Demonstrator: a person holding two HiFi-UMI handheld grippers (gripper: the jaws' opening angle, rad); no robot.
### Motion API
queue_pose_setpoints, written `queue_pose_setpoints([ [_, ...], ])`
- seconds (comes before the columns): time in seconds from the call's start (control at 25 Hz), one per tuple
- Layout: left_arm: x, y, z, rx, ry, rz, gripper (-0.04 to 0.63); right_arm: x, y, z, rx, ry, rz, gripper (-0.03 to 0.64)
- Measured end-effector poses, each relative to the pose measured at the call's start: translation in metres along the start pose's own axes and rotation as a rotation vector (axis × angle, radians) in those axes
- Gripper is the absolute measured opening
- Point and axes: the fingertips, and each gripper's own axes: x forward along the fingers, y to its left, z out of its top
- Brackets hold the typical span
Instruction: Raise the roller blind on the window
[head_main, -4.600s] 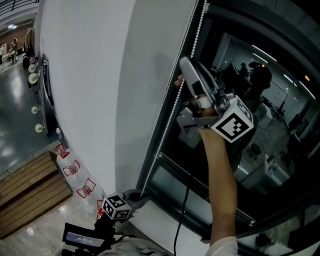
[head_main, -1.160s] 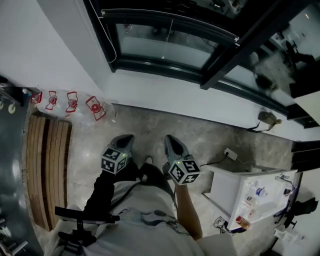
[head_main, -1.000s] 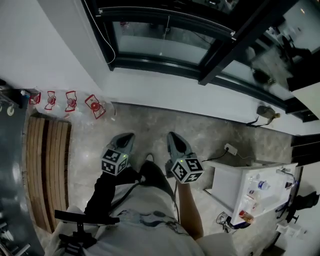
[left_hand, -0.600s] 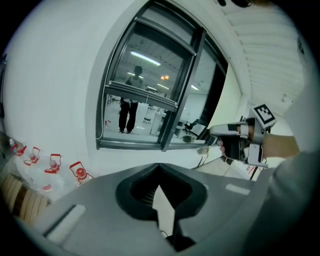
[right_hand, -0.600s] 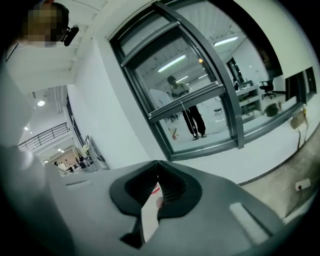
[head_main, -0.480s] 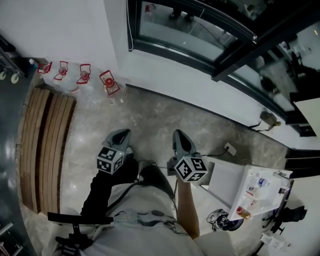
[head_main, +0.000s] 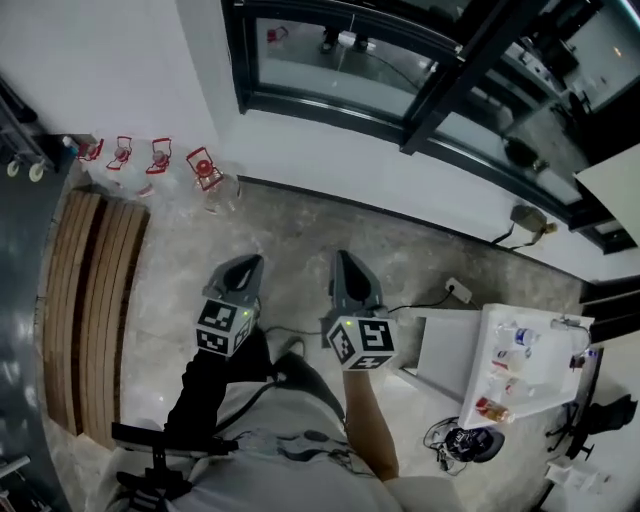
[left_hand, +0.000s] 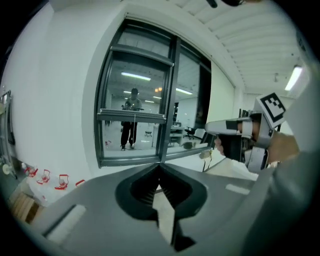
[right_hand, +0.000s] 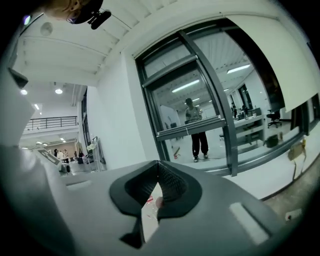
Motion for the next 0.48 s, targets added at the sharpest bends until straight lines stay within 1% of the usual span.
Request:
queue_pose_setpoints([
  [0.08, 0.002, -0.024, 0.019, 0.018, -0.043, 0.0, -0.002, -0.019, -0.011, 0.008, -0.006, -0.016, -0.043, 0.0],
  [0.24, 0.001, -0.052, 0.05, 0.023, -0.117, -0.007, -0.002, -0.045, -0.016, 0.026, -0.04, -0.051, -0.093, 0.0],
  [0.36, -0.002, -0.062, 0.075, 0.046, -0.162, -0.035, -0.002, -0.055, -0.009, 0.042, -0.052, -0.099, -0.101, -0.002],
  [0.48, -0.007, -0.069, 0.093, 0.062, -0.206, -0.058, -0.002, -0.061, 0.001, 0.053, -0.07, -0.135, -0.088, -0.002],
])
